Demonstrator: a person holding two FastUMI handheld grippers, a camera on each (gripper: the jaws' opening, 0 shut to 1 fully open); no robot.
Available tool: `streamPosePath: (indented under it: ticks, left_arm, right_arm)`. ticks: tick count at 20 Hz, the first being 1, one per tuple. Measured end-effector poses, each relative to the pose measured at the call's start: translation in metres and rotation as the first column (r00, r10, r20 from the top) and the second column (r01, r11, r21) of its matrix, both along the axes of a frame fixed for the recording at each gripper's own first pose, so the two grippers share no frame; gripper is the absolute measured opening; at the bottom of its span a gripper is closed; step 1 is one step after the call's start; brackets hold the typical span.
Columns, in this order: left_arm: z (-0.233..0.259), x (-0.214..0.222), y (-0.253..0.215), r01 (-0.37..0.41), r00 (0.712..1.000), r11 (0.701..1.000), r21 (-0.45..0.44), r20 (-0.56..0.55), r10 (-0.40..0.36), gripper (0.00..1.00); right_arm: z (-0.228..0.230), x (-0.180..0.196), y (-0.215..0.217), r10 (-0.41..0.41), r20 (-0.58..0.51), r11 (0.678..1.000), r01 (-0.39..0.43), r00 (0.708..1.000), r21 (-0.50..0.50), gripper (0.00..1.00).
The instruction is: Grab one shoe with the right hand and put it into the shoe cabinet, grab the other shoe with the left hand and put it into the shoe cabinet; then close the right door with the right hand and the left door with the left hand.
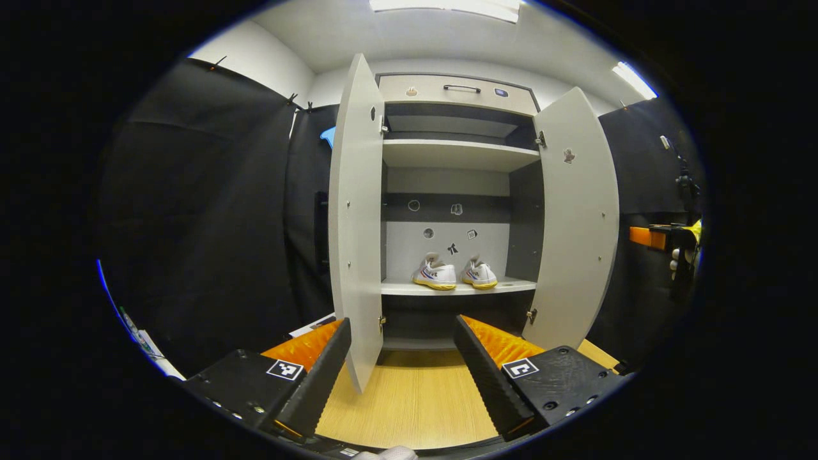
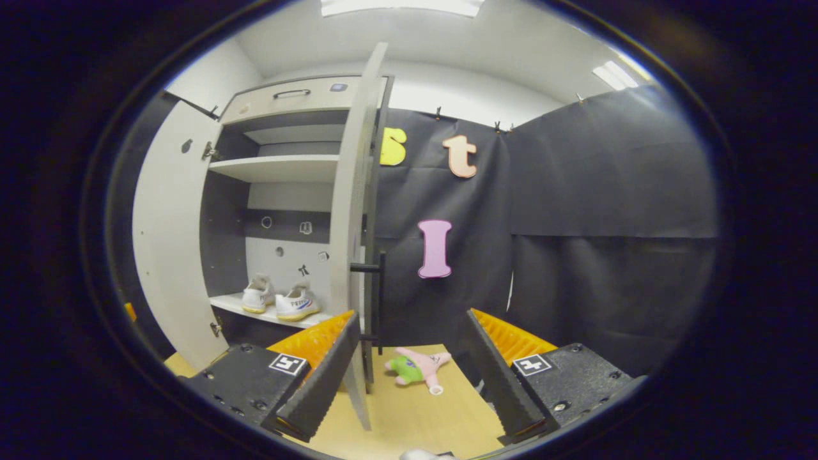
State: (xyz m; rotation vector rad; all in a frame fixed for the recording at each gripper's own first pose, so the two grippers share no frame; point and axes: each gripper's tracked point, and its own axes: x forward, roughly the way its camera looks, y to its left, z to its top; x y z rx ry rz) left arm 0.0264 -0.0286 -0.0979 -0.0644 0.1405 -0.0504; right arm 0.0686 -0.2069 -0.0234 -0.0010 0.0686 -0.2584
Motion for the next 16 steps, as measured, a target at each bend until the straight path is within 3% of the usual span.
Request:
streamPosePath:
  ticks: [4,11,12,13,16]
  left_arm:
    - [0.0,0.002,-0.005,-0.016,1.0,1.0,-0.009,0.003,0.016,0.97]
    - [0.007,0.009,-0.009,-0.017,1.0,1.0,-0.006,0.018,0.017,1.0]
    - [0.008,0.01,-0.011,-0.014,1.0,1.0,-0.005,0.021,0.014,0.97]
    - [0.009,0.01,-0.012,-0.011,1.0,1.0,-0.004,0.022,0.011,0.97]
    - [0.012,0.013,-0.016,-0.005,1.0,1.0,-0.011,0.027,0.005,0.97]
  right_arm:
    - [-0.004,0.028,-0.022,-0.038,-0.017,0.999,0.038,0.999,-0.002,1.0]
    - [0.003,0.041,-0.01,0.041,-0.007,0.998,-0.041,0.999,-0.053,0.96]
    - [0.004,0.04,-0.008,0.059,-0.008,0.997,-0.06,0.998,-0.057,0.92]
    - [0.005,0.041,-0.004,0.079,-0.012,0.995,-0.079,0.997,-0.055,0.96]
    - [0.004,0.041,0.014,0.127,-0.012,0.991,-0.127,0.992,-0.047,0.96]
